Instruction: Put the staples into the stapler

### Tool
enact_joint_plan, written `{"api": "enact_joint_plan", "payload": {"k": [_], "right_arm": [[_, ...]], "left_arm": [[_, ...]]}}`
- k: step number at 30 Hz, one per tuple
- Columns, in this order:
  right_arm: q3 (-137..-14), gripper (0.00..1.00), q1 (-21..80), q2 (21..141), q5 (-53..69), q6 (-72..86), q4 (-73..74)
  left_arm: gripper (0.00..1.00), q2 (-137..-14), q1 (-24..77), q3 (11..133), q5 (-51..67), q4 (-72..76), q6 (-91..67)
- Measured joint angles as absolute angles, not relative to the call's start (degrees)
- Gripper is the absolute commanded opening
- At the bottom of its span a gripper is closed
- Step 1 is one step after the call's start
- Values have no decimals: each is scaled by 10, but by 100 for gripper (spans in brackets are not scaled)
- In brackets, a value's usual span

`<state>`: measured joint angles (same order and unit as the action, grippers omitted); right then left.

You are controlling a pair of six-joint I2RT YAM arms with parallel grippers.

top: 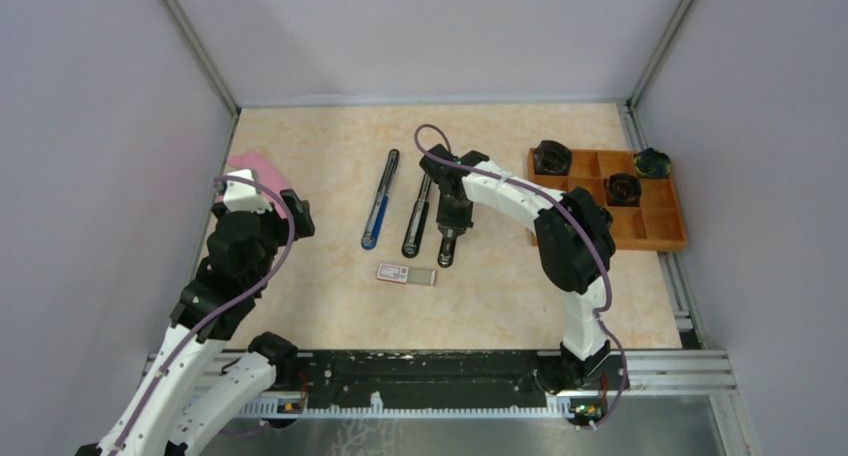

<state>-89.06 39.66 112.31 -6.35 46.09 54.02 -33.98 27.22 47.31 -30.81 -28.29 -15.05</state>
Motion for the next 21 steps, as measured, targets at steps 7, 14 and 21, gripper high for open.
{"api": "enact_joint_plan", "payload": {"k": [7,14,21], "right_arm": [[-891,0,397,1123,-61,460,540],[-891,0,397,1126,-61,460,541],[-891,0,396,1132,-59,460,541]], "left_arm": [[100,-340,272,473,-308,-283,-149],[100,-340,272,473,-305,-283,-149],[100,-341,270,473,-304,-283,-149]]}}
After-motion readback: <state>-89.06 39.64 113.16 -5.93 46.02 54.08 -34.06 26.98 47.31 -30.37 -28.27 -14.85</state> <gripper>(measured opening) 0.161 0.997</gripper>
